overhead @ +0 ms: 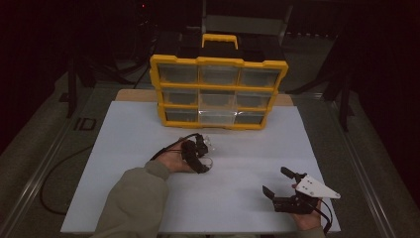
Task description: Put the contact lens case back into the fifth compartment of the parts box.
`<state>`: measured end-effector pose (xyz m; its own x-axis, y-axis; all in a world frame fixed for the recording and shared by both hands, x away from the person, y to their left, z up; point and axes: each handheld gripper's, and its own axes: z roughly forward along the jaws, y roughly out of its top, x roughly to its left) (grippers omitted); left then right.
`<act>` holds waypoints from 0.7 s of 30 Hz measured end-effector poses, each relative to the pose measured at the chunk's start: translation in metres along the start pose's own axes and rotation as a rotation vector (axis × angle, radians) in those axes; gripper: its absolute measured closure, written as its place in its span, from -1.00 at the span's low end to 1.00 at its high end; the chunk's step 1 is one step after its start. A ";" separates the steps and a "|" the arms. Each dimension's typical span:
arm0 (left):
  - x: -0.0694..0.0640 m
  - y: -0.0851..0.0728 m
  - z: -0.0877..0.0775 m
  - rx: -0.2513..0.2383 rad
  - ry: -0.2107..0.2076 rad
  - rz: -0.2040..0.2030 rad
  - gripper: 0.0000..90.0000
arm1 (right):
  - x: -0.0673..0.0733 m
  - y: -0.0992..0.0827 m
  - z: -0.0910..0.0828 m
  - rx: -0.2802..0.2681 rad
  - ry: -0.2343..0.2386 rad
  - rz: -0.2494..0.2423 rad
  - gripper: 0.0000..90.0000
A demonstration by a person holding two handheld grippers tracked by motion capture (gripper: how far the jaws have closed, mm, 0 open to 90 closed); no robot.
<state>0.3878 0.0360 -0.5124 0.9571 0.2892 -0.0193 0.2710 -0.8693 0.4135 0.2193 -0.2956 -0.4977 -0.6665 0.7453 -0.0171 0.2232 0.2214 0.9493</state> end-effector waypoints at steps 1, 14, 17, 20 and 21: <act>0.001 0.000 0.000 0.004 -0.004 -0.003 -0.06 | 0.000 0.000 0.000 0.000 0.001 0.000 -0.82; -0.001 0.004 0.000 0.026 0.009 -0.003 0.09 | 0.000 0.000 0.000 -0.002 0.000 0.005 -0.82; -0.001 0.004 -0.001 0.027 0.010 -0.006 0.09 | -0.001 0.000 0.000 -0.004 0.003 0.008 -0.82; -0.002 0.004 -0.001 0.029 0.013 -0.005 0.09 | 0.000 -0.001 0.001 -0.001 0.008 0.010 -0.82; -0.002 0.004 -0.001 0.029 0.013 -0.006 0.09 | 0.000 -0.001 0.001 0.000 0.009 0.009 -0.82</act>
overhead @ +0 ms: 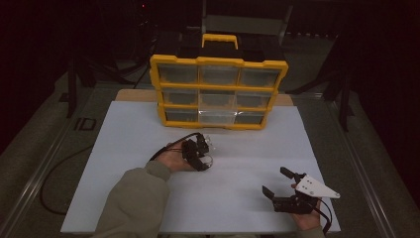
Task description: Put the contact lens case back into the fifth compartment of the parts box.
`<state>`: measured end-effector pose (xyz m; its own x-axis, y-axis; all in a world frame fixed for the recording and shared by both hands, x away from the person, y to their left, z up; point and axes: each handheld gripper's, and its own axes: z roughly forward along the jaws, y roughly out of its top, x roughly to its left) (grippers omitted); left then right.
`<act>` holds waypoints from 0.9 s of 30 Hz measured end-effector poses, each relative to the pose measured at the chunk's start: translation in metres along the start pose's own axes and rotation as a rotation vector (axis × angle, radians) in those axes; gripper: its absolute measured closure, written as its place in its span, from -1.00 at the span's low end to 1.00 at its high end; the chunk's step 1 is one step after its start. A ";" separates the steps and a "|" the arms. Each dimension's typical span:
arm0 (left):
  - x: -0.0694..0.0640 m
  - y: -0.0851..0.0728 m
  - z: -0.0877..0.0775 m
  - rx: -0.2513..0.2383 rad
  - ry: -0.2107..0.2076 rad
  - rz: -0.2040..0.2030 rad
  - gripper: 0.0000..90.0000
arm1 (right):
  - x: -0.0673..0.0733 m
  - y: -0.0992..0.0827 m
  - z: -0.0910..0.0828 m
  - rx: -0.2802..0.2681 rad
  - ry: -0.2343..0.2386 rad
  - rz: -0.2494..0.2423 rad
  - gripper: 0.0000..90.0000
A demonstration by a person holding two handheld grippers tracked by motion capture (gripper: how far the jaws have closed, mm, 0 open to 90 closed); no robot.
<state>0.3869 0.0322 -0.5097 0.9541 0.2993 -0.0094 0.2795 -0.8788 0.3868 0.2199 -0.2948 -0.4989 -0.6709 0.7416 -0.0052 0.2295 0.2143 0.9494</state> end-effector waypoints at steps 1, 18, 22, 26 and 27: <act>0.000 0.000 0.000 0.000 -0.001 -0.003 0.09 | 0.000 0.000 0.000 0.001 0.001 0.001 -0.82; -0.001 0.000 -0.014 -0.026 0.029 0.001 0.09 | 0.000 0.000 0.000 0.000 0.000 0.003 -0.82; -0.002 0.001 -0.019 -0.035 0.030 0.002 0.09 | 0.000 0.000 0.000 -0.003 0.000 0.003 -0.82; -0.003 0.001 -0.024 -0.037 0.026 0.009 0.09 | 0.000 0.000 0.000 0.000 0.000 0.003 -0.82; -0.004 0.001 -0.025 -0.038 0.024 0.010 0.09 | 0.000 0.000 0.000 -0.002 0.001 0.004 -0.82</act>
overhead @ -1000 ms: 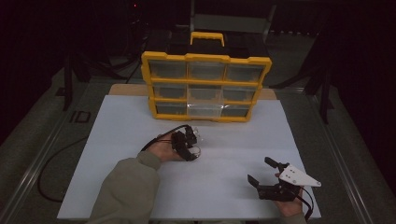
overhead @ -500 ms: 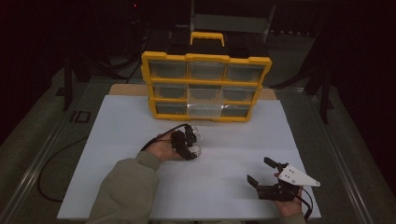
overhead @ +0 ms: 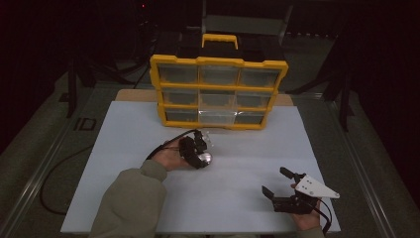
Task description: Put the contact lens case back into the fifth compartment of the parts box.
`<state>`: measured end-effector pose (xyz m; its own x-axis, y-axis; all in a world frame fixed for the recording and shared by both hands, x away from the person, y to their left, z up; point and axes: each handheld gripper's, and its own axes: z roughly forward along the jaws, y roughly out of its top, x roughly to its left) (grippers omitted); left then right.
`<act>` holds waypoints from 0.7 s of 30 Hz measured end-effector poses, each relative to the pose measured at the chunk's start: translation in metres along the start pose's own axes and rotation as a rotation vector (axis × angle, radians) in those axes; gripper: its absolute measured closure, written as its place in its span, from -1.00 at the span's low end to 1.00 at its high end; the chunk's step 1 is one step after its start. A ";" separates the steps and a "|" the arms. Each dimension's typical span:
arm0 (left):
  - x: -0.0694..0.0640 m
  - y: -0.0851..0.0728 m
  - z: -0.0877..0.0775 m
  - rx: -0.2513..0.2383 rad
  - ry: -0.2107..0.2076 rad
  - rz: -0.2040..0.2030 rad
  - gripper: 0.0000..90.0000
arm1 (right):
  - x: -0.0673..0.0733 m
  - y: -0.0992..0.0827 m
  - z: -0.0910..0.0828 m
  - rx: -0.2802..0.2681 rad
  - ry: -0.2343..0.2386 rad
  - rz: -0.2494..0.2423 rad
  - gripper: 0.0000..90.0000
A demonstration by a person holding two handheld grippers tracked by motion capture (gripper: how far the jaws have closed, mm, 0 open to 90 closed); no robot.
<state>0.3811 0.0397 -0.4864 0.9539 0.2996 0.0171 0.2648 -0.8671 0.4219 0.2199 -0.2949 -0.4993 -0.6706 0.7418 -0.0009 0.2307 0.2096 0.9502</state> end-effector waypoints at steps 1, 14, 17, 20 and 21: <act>0.000 0.000 -0.001 -0.001 0.000 0.000 0.09 | 0.000 0.000 0.000 0.000 0.000 0.000 -0.82; -0.003 0.003 -0.019 -0.019 -0.012 0.011 0.09 | 0.000 0.000 0.000 0.002 0.000 0.000 -0.82; -0.003 0.004 -0.022 -0.023 -0.014 0.015 0.09 | 0.000 0.000 0.000 0.001 0.000 -0.001 -0.82; -0.004 0.005 -0.025 -0.024 -0.018 0.021 0.09 | 0.000 0.000 0.000 0.002 0.001 0.001 -0.82; -0.004 0.005 -0.026 -0.024 -0.019 0.025 0.09 | 0.000 0.000 0.000 0.002 0.001 0.001 -0.82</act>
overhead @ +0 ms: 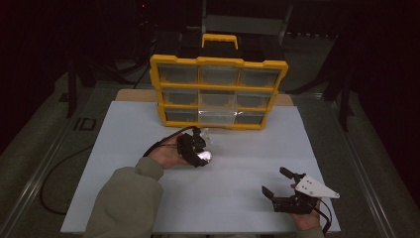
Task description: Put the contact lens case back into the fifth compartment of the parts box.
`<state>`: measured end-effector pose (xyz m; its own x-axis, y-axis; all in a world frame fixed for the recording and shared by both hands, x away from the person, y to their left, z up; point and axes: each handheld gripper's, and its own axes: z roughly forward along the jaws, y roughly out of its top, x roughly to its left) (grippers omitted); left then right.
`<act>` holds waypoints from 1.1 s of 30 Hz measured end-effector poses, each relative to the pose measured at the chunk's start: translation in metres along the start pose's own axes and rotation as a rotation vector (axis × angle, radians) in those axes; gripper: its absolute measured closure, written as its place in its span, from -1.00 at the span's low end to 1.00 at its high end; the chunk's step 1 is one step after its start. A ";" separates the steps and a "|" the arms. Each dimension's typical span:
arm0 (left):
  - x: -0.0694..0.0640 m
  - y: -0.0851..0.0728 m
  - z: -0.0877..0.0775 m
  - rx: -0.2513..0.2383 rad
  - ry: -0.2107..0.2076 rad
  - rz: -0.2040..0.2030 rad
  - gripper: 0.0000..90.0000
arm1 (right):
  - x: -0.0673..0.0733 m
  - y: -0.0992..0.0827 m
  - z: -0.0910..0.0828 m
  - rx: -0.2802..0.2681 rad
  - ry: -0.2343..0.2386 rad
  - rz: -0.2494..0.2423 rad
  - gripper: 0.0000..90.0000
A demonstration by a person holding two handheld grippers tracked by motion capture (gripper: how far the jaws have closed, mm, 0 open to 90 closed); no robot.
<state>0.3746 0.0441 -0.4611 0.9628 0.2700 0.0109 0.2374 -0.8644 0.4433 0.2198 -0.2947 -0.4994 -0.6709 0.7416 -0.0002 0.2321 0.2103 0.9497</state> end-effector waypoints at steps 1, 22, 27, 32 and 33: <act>-0.001 0.001 -0.001 0.003 0.001 0.003 0.09 | 0.000 0.000 0.000 0.000 0.000 0.000 -0.82; -0.003 0.011 -0.026 -0.004 -0.003 0.040 0.09 | 0.000 0.000 0.000 0.000 0.005 0.001 -0.82; -0.002 0.013 -0.033 -0.004 0.004 0.049 0.09 | 0.000 0.000 0.000 -0.001 0.003 0.002 -0.82; -0.001 0.015 -0.041 -0.011 0.011 0.049 0.09 | 0.000 0.000 0.000 -0.001 0.005 0.003 -0.82; -0.001 0.016 -0.042 -0.014 0.013 0.050 0.09 | 0.000 0.000 0.000 -0.001 0.005 0.003 -0.82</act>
<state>0.3722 0.0481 -0.4167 0.9716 0.2321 0.0450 0.1871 -0.8709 0.4544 0.2201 -0.2950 -0.4998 -0.6740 0.7387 0.0038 0.2334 0.2080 0.9499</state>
